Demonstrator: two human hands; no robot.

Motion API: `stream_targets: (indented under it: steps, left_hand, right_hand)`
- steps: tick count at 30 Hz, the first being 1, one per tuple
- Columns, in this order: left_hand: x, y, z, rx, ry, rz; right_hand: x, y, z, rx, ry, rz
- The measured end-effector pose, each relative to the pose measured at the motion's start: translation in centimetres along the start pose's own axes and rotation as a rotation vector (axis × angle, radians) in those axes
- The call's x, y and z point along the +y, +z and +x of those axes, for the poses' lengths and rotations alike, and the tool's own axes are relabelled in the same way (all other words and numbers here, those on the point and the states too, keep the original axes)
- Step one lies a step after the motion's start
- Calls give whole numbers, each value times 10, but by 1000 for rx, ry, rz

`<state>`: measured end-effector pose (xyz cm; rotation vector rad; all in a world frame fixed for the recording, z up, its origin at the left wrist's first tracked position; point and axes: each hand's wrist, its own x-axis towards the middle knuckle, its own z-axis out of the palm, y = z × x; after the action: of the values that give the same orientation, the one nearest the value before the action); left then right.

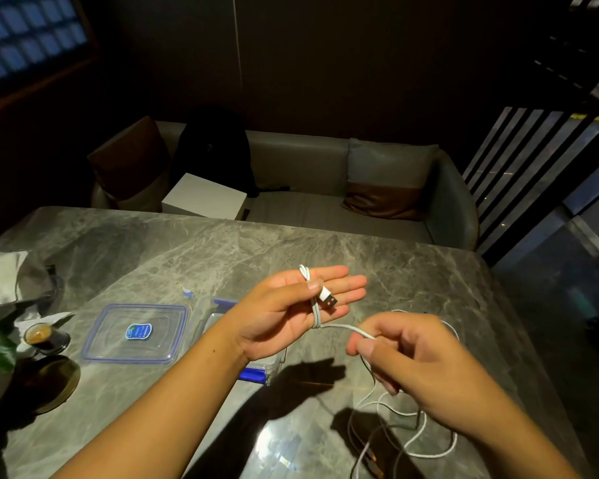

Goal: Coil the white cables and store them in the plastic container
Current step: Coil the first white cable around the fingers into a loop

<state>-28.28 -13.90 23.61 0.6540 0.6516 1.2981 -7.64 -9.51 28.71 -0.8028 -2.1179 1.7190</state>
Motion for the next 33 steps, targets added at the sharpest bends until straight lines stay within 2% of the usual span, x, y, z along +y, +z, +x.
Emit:
stream_targets:
  steps: [4, 9, 12, 17, 21, 28, 33]
  left_hand:
    - [1, -2, -3, 10, -17, 29]
    - [8, -9, -5, 18, -45, 82]
    - [5, -11, -7, 5, -103, 145]
    - [-10, -4, -6, -45, -187, 187]
    - [-22, 1, -4, -68, -213, 124]
    - [-24, 17, -7, -238, -254, 112]
    - [-31, 30, -1, -292, -249, 159]
  right_hand:
    - [-16, -22, -5, -6, -61, 18]
    - [-21, -45, 0, 87, -110, -24]
    - [-17, -53, 4, 155, -132, 36]
    - [-11, -52, 13, 155, -181, 111]
    - [-13, -50, 23, 148, -210, 192]
    - [-21, -53, 46, 216, -264, 109]
    - [-24, -38, 69, 154, -329, 58]
